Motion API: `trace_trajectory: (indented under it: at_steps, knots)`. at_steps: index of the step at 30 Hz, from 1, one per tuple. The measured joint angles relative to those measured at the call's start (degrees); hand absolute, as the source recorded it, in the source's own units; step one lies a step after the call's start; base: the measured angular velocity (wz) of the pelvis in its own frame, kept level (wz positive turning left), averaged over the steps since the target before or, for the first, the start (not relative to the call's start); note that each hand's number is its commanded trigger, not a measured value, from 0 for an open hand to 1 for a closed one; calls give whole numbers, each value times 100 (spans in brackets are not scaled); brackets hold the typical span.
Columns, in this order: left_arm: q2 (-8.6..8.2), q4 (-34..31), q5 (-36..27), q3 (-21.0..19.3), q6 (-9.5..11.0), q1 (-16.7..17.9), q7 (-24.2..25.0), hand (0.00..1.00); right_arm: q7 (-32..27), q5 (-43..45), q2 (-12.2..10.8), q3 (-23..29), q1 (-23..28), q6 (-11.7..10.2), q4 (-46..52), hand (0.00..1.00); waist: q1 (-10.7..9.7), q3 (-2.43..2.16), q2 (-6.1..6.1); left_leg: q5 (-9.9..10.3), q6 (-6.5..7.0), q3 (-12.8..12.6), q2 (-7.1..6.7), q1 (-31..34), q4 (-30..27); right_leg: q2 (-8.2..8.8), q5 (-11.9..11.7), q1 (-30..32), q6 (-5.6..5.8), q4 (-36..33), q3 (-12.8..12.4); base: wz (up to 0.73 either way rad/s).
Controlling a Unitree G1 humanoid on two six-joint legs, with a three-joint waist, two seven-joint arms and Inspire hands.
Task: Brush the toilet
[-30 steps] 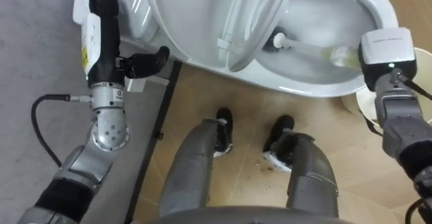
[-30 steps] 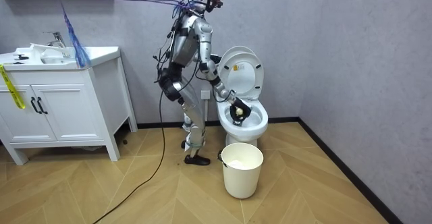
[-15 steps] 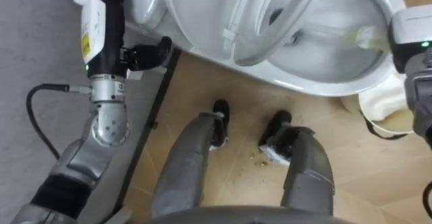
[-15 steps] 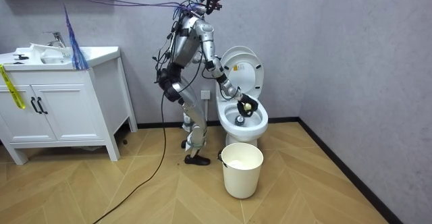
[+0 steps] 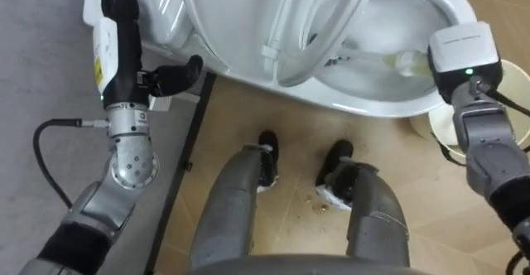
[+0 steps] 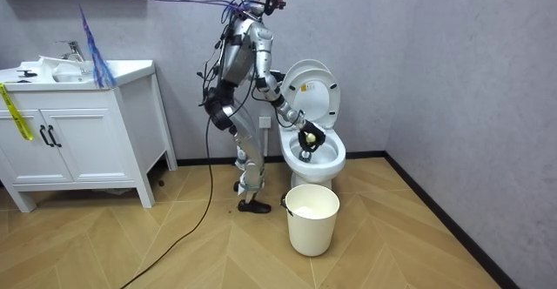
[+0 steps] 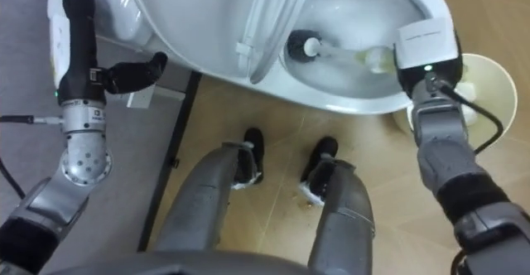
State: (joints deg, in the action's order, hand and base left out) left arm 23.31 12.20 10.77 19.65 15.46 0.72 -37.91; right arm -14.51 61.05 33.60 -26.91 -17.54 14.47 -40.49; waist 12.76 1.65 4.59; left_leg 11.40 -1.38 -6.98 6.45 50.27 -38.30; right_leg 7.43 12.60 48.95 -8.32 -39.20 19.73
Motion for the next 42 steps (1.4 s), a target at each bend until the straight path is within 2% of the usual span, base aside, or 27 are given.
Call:
trace_trajectory:
  at_steps: [1,2,5,9,12,14,15,17,20,22,23,24,26,27,29,31,32,36,37,38,40,42]
  knots:
    - [8,-35,2,4,-10,-4,46,0,-87,-237,44,7,-111,-131,-311,100,-11,20,-30,-6,4,-3,-51,14,-34,74,74,52,6,-124,-1,26]
    - [11,-39,27,4,-10,-6,66,0,-114,-345,75,42,-186,-232,-478,100,-14,68,-103,-10,10,0,-129,32,-56,171,149,126,10,-268,-18,24]
    - [13,-89,267,-30,-14,-19,71,0,-200,-330,200,70,-379,-428,-610,100,-10,91,-141,-16,18,-2,-172,145,-143,241,211,272,14,-396,-22,12]
    - [16,-240,400,-98,-3,17,25,0,-188,22,201,67,-319,-433,-216,100,-14,106,-274,-16,17,-9,-187,203,-140,238,216,368,20,-434,-91,-2]
    - [26,-341,342,-155,22,83,-24,0,108,459,192,89,56,-202,837,100,-91,97,-294,-15,14,63,-147,212,-158,163,198,291,29,-323,-45,1]
    - [35,-373,319,-167,50,158,-131,0,440,746,117,92,396,70,1656,100,-167,87,-286,-13,11,102,-99,190,-134,61,160,209,49,-185,-32,-6]
    - [35,-366,295,-163,62,161,-175,0,526,799,75,100,477,135,1798,100,-171,82,-285,-11,7,111,-83,188,-133,34,147,184,55,-148,-32,-11]
    - [20,-316,152,-143,123,202,-341,0,879,981,-179,123,702,399,2238,100,-194,57,-260,64,-37,146,-1,171,-126,-80,88,108,45,-32,-22,-18]
    - [2,-301,-85,-43,104,230,-537,0,1109,1111,-321,128,847,569,2399,100,-210,-12,-144,91,-59,181,64,176,-137,-160,-9,28,21,99,28,-11]
    - [5,-210,-145,-31,99,235,-586,0,1137,1112,-320,128,813,572,2318,100,-150,-14,-95,106,-57,174,84,117,-136,-170,-40,-22,-8,129,41,-17]
    - [7,-142,-170,3,62,226,-583,0,1046,1049,-306,131,705,564,2011,100,-162,-26,-19,107,-56,190,70,90,-128,-163,-37,-48,-2,122,44,-3]
    - [7,-122,-224,35,33,213,-585,0,958,945,-288,128,619,551,1802,100,-152,-28,2,106,-56,182,60,72,-114,-150,-35,-49,-1,113,41,0]
    - [15,-47,-273,66,-112,204,-579,0,590,24,-192,163,218,282,837,100,-106,-14,29,102,-56,141,42,32,-63,-120,-17,-40,-10,77,16,2]
    - [21,-29,-274,74,-159,208,-568,0,474,-290,-186,169,124,192,571,100,-121,-3,11,82,-56,146,-7,14,-25,-68,14,-24,-8,30,16,26]
    - [78,-115,-272,75,-249,211,-544,0,102,-1700,-130,267,-224,-224,-457,100,-203,46,-66,14,-30,152,-181,81,-13,171,182,148,-3,-277,22,42]
    - [76,-203,-151,64,-292,181,-510,0,-171,-2397,-128,443,-511,-451,-1083,100,-238,91,-134,-23,2,115,-229,229,-122,269,230,341,-7,-439,14,24]
    - [74,-265,-83,52,-307,180,-488,0,-291,-2620,-127,577,-647,-514,-1320,100,-239,91,-135,-36,18,97,-233,317,-162,289,231,430,-7,-479,18,11]
    - [24,-265,285,-135,-417,146,-399,0,-478,-2292,-112,620,-735,-615,-1479,100,-321,118,-202,-52,46,92,-288,402,-250,388,293,499,0,-612,43,11]
    - [25,-246,375,-152,-437,127,-371,0,-553,-2076,-137,612,-726,-621,-1474,100,-300,144,-252,-59,56,92,-311,381,-220,405,296,501,5,-614,40,3]
    - [24,-255,440,-166,-450,123,-356,0,-555,-1942,-163,610,-717,-609,-1447,100,-290,138,-251,-60,58,88,-311,374,-224,403,299,499,10,-614,28,-3]
    - [17,-332,557,-198,-517,124,-290,0,-523,-1286,-208,430,-576,-488,-1002,100,-273,137,-259,-61,61,92,-289,361,-219,355,280,466,79,-530,13,-10]
    - [1,-340,555,-176,-569,130,-215,0,-423,-962,-319,335,-297,-236,-590,100,-214,125,-239,-60,71,92,-223,259,-202,271,213,303,96,-381,35,-15]
